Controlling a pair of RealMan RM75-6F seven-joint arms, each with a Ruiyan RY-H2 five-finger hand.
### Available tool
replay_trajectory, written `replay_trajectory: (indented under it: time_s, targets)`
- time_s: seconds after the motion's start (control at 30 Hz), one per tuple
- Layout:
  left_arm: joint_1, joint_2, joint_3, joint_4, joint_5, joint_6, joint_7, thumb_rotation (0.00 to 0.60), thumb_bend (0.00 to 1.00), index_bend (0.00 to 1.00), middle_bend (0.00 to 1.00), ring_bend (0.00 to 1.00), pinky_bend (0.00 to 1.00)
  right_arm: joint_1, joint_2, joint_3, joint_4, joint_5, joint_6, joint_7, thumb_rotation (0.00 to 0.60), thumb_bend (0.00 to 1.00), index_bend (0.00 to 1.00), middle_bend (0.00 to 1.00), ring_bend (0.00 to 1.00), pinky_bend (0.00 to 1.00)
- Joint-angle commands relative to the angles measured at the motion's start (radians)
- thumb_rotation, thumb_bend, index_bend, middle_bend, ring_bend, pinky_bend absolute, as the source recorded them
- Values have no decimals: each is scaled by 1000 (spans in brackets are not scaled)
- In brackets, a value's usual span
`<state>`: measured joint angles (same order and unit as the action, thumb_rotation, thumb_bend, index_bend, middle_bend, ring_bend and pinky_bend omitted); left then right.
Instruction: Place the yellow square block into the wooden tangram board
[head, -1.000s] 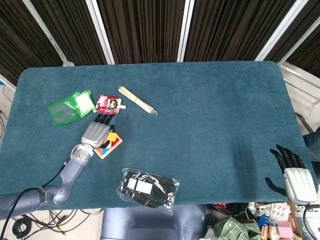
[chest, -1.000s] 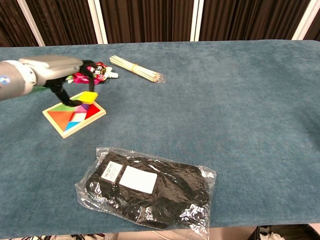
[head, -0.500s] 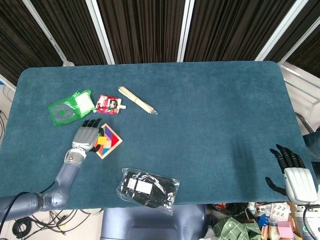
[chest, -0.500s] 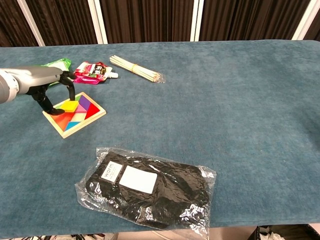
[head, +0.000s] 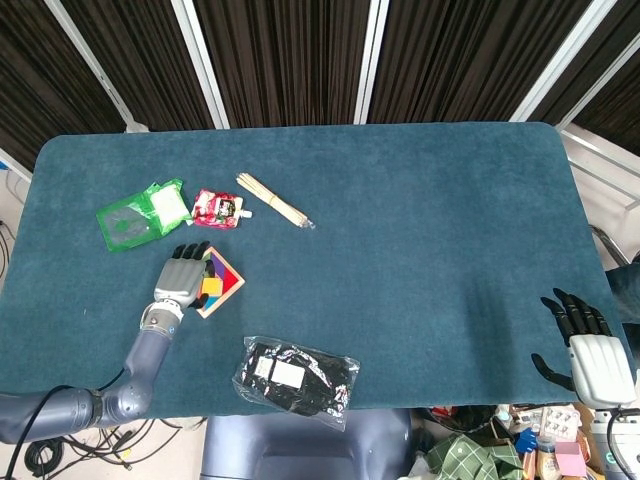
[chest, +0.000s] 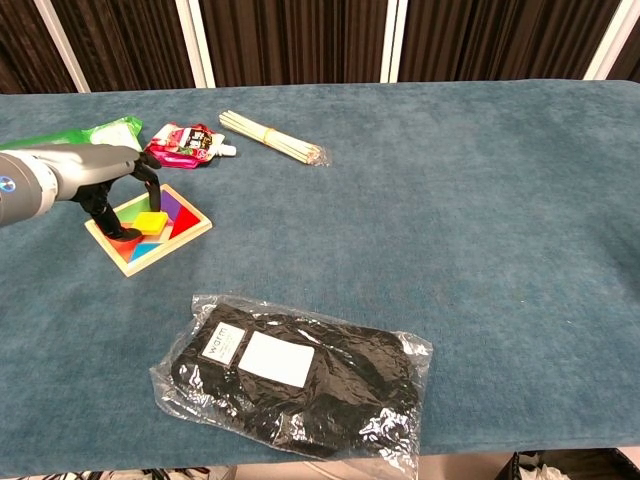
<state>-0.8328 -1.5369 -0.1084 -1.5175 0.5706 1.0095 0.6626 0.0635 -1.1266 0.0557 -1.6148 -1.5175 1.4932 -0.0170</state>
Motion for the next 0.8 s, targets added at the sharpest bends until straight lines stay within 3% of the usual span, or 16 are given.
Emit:
replay_trajectory:
  time_s: [0.03, 0.8]
  targets:
    - [2, -10, 1, 11, 18, 1, -9, 600, 366, 450, 0, 0, 0, 0, 0, 0, 0, 1, 1, 0, 600, 186, 147, 54, 76, 129]
    - [13, -29, 8, 17, 37, 23, 4, 600, 365, 438, 0, 0, 0, 0, 2, 0, -2, 2, -3, 2, 600, 186, 147, 53, 76, 129]
